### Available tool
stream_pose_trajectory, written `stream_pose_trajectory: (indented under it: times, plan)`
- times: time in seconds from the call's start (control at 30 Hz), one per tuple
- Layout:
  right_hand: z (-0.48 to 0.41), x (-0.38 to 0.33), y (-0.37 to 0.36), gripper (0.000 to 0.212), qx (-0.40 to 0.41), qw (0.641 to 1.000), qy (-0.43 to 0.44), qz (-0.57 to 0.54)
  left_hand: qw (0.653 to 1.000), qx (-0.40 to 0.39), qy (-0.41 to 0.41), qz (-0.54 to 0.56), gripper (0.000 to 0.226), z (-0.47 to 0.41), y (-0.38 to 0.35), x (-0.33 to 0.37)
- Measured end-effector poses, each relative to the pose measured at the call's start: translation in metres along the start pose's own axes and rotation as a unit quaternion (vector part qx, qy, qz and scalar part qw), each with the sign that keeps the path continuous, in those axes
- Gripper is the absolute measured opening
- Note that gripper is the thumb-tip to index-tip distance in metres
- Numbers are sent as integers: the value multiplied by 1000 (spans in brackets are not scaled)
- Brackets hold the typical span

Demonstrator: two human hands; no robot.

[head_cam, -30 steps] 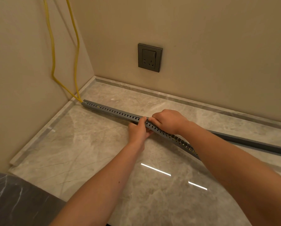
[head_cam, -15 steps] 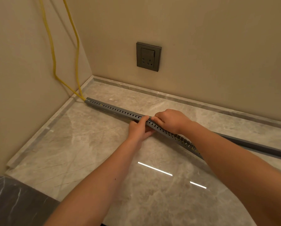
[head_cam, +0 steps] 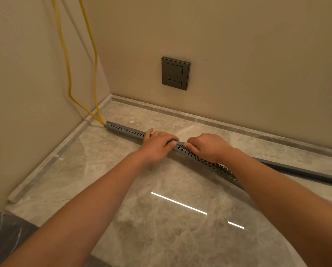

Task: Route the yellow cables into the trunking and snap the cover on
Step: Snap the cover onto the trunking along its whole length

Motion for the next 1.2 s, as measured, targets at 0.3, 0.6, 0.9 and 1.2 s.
stream_pose_trajectory:
  times: [0.3, 0.6, 0.9, 1.2]
  plan:
    - [7, 8, 5, 45, 51, 998, -28, 31, 784, 427, 237, 383, 27, 31, -1, 5]
    - [-1, -24, 4, 43, 41, 999, -14, 16, 570, 245, 390, 681, 51, 8, -28, 17]
    - [-3, -35, 2, 48, 24, 998, -1, -56, 587, 337, 421, 604, 54, 11, -31, 5]
    - [-5, -36, -2, 48, 31, 991, -49, -120, 541, 310, 418, 661, 77, 11, -36, -1]
Point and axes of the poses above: each hand's wrist, its own z-axis away from the middle knuckle, its own y-axis out of the back of the hand, x = y × z, the point moved 4 cm from there along -z, towards the middle knuckle, and after that the axes turned 3 degrees about -x, right-handed, at the moved point
